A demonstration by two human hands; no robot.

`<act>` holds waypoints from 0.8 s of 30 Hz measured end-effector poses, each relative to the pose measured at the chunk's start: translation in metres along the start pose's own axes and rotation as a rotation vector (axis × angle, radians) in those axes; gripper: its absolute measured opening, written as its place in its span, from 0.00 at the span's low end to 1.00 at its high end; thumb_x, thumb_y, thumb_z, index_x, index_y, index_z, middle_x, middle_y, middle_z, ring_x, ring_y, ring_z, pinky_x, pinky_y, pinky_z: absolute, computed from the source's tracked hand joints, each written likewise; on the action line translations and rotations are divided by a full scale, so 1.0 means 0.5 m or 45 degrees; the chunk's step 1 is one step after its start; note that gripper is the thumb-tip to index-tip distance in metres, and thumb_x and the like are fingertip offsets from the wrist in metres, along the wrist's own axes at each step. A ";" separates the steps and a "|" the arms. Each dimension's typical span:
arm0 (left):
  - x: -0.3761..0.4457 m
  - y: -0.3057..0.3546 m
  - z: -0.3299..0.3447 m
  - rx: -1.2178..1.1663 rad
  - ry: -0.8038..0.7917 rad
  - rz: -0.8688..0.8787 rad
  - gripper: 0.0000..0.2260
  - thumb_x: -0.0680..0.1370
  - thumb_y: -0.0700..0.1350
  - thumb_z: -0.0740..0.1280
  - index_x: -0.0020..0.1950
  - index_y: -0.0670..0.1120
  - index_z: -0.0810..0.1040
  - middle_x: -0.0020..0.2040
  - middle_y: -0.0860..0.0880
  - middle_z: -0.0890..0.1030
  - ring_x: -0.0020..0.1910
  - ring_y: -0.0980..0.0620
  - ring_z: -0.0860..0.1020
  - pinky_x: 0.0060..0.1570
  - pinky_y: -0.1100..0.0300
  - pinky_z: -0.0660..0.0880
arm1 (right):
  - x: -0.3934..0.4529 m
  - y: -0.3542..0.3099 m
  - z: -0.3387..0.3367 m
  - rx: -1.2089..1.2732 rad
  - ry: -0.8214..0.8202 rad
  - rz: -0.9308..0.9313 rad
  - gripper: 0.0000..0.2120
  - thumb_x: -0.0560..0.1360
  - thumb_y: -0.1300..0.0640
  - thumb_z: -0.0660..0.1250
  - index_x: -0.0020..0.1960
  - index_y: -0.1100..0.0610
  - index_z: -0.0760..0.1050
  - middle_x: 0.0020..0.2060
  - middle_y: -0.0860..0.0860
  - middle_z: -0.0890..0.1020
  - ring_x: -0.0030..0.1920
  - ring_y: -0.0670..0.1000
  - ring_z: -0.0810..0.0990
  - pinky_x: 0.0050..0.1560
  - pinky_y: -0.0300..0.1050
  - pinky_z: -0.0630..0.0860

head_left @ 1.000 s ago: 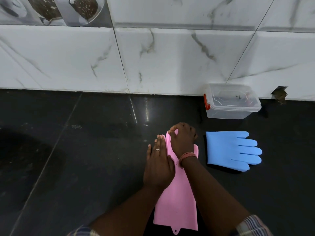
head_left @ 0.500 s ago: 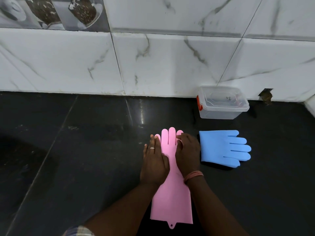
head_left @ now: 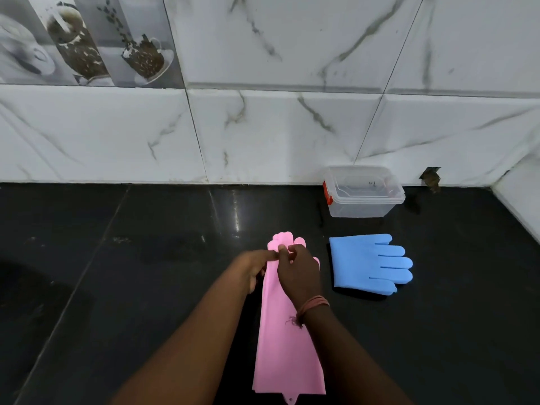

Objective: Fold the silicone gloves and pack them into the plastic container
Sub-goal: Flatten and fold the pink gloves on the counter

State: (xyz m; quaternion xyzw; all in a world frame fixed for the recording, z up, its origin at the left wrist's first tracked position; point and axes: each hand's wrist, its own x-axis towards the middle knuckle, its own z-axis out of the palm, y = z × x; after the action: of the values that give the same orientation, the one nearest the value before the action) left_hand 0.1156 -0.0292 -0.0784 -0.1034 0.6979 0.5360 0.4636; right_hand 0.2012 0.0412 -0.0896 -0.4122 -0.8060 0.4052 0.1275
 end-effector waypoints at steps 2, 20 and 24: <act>-0.018 0.007 0.001 0.034 -0.043 0.064 0.11 0.73 0.45 0.78 0.50 0.39 0.85 0.41 0.43 0.86 0.40 0.44 0.83 0.49 0.51 0.81 | 0.011 -0.017 -0.018 0.160 -0.033 0.083 0.24 0.77 0.33 0.57 0.49 0.51 0.78 0.44 0.46 0.84 0.48 0.49 0.83 0.57 0.48 0.76; -0.157 0.000 0.006 0.654 0.487 1.686 0.14 0.76 0.41 0.74 0.61 0.44 0.82 0.52 0.47 0.87 0.47 0.63 0.79 0.48 0.80 0.70 | 0.029 -0.193 -0.126 0.112 0.208 -0.154 0.14 0.78 0.40 0.63 0.50 0.50 0.80 0.45 0.46 0.83 0.48 0.50 0.82 0.51 0.48 0.78; -0.177 -0.006 -0.036 0.016 0.167 1.574 0.21 0.79 0.49 0.69 0.71 0.45 0.76 0.68 0.51 0.80 0.68 0.56 0.77 0.67 0.64 0.74 | 0.003 -0.264 -0.154 0.221 0.281 -0.369 0.13 0.80 0.43 0.63 0.51 0.50 0.80 0.41 0.44 0.80 0.41 0.44 0.78 0.42 0.39 0.70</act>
State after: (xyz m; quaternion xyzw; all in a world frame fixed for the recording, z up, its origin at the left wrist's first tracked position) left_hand 0.1567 -0.0768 -0.0134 0.2897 0.6590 0.6937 0.0242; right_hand 0.1678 0.0407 0.0598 -0.3212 -0.8001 0.4030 0.3070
